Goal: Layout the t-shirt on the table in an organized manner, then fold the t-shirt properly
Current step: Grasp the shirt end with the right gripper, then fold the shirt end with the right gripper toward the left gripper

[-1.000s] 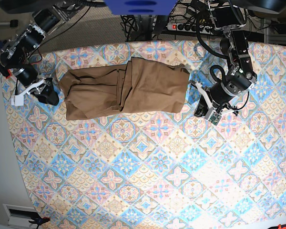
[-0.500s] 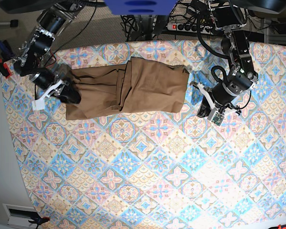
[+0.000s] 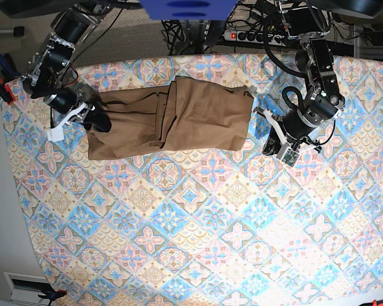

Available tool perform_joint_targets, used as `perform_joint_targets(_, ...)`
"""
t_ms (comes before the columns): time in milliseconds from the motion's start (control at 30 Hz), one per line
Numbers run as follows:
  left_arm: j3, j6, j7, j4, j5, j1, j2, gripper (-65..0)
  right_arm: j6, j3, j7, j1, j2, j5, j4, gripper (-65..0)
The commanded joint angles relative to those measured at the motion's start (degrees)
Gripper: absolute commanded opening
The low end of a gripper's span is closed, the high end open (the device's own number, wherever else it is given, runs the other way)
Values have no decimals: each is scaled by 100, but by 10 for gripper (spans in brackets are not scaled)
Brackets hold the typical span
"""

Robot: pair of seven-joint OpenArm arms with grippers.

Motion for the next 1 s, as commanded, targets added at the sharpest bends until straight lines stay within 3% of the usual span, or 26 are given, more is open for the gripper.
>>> perform_joint_targets(0, -20, 7, -145, 80, -105, -53, -33, -650, 36, 3, 69, 60, 77, 33, 74, -325)
perform_joint_targets(333, -37, 7, -145, 80, -105, -45, -51, -650, 36, 12, 78, 87, 94, -81, 74, -325)
perform_joint_targets(667, -37, 7, -154, 80, -105, -45, -51, -650, 36, 38, 87, 113, 103, -916, 74, -325)
perform_joint_targets(967, -37, 7, -154, 89, -105, -45, -59, -650, 36, 38, 526, 87, 112, -996, -146, -325)
